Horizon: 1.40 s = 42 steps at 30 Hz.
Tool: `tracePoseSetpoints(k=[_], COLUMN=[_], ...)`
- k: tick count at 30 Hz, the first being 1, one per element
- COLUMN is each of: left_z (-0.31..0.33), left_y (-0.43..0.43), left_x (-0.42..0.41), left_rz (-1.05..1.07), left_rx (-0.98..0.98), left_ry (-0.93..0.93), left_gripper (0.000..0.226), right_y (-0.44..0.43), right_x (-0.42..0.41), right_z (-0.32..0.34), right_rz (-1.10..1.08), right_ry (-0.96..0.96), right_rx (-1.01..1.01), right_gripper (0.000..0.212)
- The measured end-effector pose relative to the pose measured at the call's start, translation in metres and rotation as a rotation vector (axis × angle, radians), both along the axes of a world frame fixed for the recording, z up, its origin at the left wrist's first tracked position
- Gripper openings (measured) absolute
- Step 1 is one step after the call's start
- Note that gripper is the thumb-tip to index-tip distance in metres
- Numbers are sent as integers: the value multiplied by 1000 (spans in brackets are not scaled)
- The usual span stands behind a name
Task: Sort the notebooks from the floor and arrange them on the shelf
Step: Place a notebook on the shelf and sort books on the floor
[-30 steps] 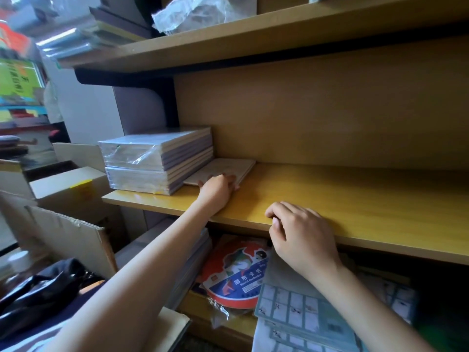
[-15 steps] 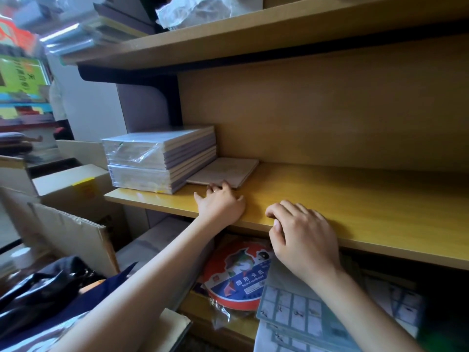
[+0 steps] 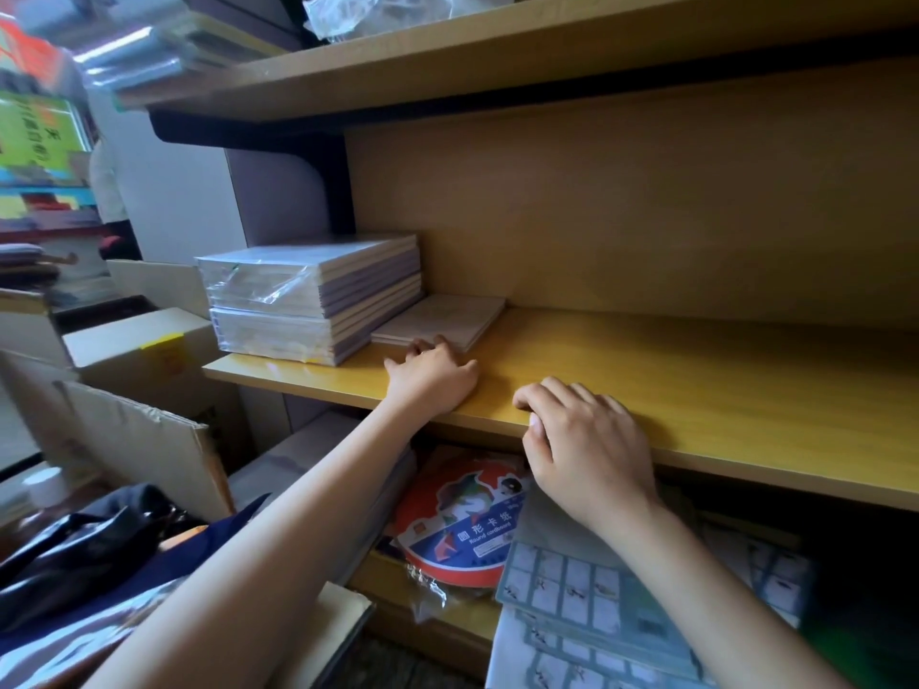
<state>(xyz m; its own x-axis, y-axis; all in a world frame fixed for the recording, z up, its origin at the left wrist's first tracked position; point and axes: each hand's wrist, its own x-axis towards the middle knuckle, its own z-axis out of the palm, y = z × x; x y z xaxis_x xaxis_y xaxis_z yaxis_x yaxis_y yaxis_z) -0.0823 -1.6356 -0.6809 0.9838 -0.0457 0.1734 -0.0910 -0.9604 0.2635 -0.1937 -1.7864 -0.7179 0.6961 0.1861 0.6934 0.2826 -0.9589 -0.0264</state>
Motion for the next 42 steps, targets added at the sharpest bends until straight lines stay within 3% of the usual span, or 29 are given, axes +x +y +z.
tracePoseSetpoints(k=[4, 8, 10, 13, 16, 18, 22, 25, 26, 30, 34, 42], left_z=[-5, -49, -80, -129, -178, -209, -242, -262, -269, -276, -275, -270], left_y=[-5, -11, -9, 1, 19, 40, 82, 99, 102, 105, 103, 95], left_x=[-36, -119, -162, -223, -267, -284, -299, -309, -313, -332, -336, -321], left_rz=[-38, -378, -478, -560, -485, -361, -231, -125, -100, -98, -77, 39], left_rx=[-55, -81, -22, 75, 162, 177, 110, -25, -65, 6, -57, -193], left_ry=[-168, -438, -444, -146, 520, 794, 774, 726, 743, 689, 621, 698], left_gripper=[54, 61, 69, 73, 89, 110, 113, 62, 61, 99, 104, 104], right_y=[-9, -16, -17, -22, -29, -27, -8, 7, 11, 31, 44, 48], right_x=[-9, -57, -95, -154, -204, -225, -251, -267, -271, -276, -272, -275], right_z=[8, -13, -50, -117, -172, -201, -233, -231, -230, -232, -229, -226], right_rz=[122, 294, 312, 354, 261, 139, -98, -113, -84, 7, 125, 176], right_ry=[138, 39, 75, 446, 864, 1121, 1523, 1738, 1783, 1891, 1880, 1749], right_rx=[4, 157, 197, 304, 444, 625, 1140, 1328, 1331, 1300, 1216, 1206], right_gripper=[28, 24, 20, 23, 33, 41, 21, 7, 6, 10, 9, 56])
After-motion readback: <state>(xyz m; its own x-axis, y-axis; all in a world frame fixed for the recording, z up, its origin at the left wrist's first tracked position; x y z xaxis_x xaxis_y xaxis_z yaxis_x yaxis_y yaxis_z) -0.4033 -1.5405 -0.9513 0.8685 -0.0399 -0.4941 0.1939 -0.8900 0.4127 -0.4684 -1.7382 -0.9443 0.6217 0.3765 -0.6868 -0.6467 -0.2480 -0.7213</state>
